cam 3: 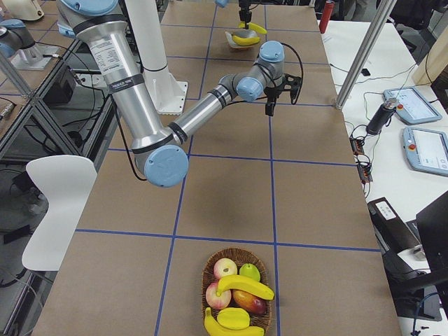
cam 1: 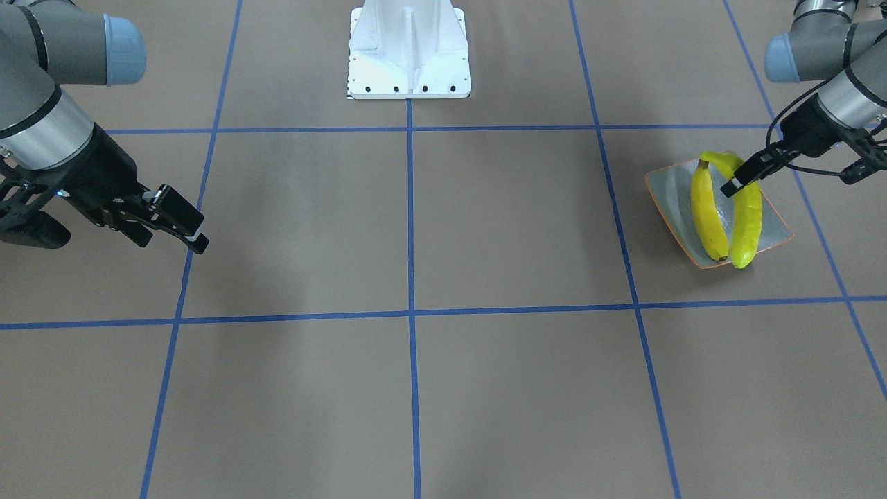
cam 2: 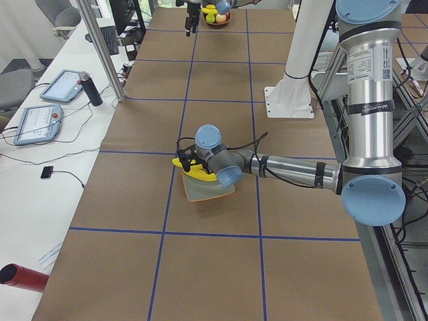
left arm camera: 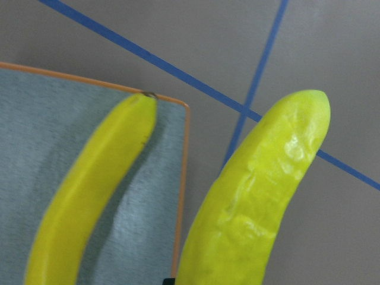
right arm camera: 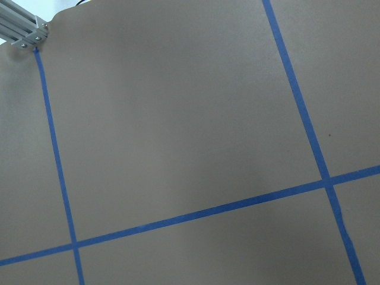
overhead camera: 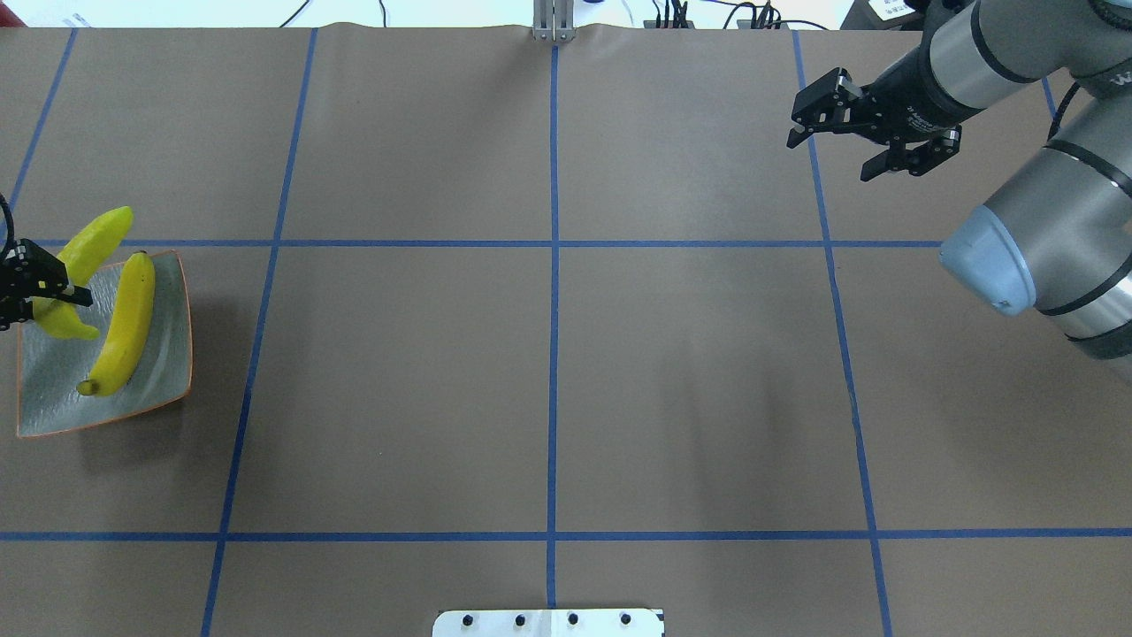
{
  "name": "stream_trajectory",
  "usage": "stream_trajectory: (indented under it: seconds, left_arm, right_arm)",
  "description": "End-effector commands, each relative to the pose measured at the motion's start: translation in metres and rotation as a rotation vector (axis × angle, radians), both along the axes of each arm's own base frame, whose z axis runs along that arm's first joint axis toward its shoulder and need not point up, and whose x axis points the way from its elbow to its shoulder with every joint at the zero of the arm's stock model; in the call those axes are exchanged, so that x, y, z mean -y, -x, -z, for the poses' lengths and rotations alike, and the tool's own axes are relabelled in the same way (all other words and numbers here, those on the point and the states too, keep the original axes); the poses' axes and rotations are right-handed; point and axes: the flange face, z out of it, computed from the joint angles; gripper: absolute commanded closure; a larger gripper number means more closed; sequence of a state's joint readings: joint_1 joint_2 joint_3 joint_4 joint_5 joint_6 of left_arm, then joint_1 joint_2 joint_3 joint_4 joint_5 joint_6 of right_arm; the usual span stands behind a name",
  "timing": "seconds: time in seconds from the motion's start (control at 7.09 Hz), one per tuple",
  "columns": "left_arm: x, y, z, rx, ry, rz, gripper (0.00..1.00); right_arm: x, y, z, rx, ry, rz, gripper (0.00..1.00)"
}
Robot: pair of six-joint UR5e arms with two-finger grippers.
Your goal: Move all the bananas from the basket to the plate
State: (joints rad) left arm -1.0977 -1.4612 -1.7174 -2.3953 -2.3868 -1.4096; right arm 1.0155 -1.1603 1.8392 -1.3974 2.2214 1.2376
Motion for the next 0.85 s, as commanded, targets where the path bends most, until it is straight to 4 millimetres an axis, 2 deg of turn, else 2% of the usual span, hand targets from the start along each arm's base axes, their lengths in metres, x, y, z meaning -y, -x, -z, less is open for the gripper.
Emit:
stream_trajectory:
  seconds: [0.0,0.28,0.56,0.7]
  left_arm:
    - [0.003,0.002,-0.016,0.012,0.042,0.014,1.0]
    - [0.001,0.003,-0.026,0.018,0.048,0.006,1.0]
    - [-0.023,0.013,-0.052,-0.018,0.0,-0.006,1.0]
    - [-0.035,0.017,-0.062,-0.053,-0.015,-0.035,0.01]
  right_arm:
    - [0.0,-0.002,-0.001,-0.001,0.002,-0.001,0.0]
    - [0.001,-0.003,-0.002,-0.002,0.003,-0.003,0.0]
    - [0.004,-0.008,-0.003,-0.009,-0.019,0.002,0.0]
    - [0.004,-0.012,-0.006,-0.01,-0.016,-0.001,0.0]
